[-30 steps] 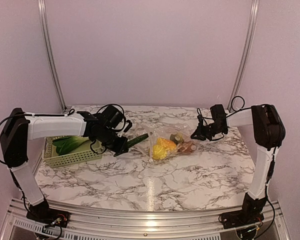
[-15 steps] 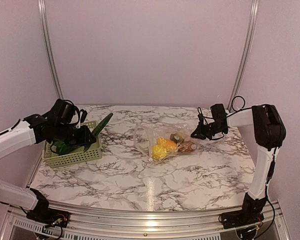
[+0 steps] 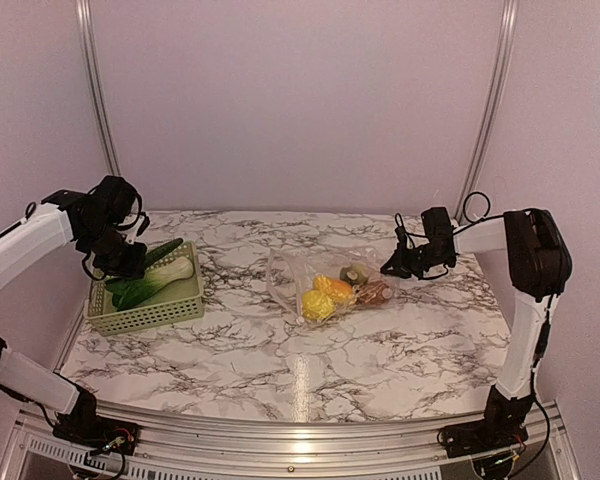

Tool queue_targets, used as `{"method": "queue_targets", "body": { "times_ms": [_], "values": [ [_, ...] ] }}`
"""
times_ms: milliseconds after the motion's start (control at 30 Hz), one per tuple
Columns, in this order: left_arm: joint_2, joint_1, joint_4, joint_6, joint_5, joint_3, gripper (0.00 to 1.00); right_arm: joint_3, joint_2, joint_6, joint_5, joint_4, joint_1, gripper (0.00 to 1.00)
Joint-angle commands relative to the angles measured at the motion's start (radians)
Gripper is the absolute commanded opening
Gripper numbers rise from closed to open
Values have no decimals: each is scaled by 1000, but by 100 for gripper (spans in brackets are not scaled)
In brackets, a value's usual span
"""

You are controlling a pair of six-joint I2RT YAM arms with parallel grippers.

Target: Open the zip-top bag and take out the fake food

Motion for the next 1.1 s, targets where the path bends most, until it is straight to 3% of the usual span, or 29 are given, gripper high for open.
{"method": "queue_targets", "body": {
  "times_ms": [0,267,367,500,633,767,900,1067],
  "values": [
    [101,33,-152,292,-52,78,19,11,4,-1,-12,4,-11,0],
    [211,47,-110,471,-31,98,25,24,12,4,-17,0,-11,0],
    [278,54,-86,490,-57,115,35,26,14,8,-19,1,-10,0],
    [354,56,-80,470,-102,165,57,32,13,8,-16,-4,-11,0],
    [367,56,-61,419,-109,242,63,32,6,2,-18,-12,-11,0],
    [310,46,42,310,35,274,63,27,0,7,-30,-8,-10,0],
    [218,10,234,227,235,152,64,28,-4,8,-35,-8,-11,0],
    [178,-105,513,118,343,14,62,20,-10,9,-42,-7,-11,0]
  ]
}}
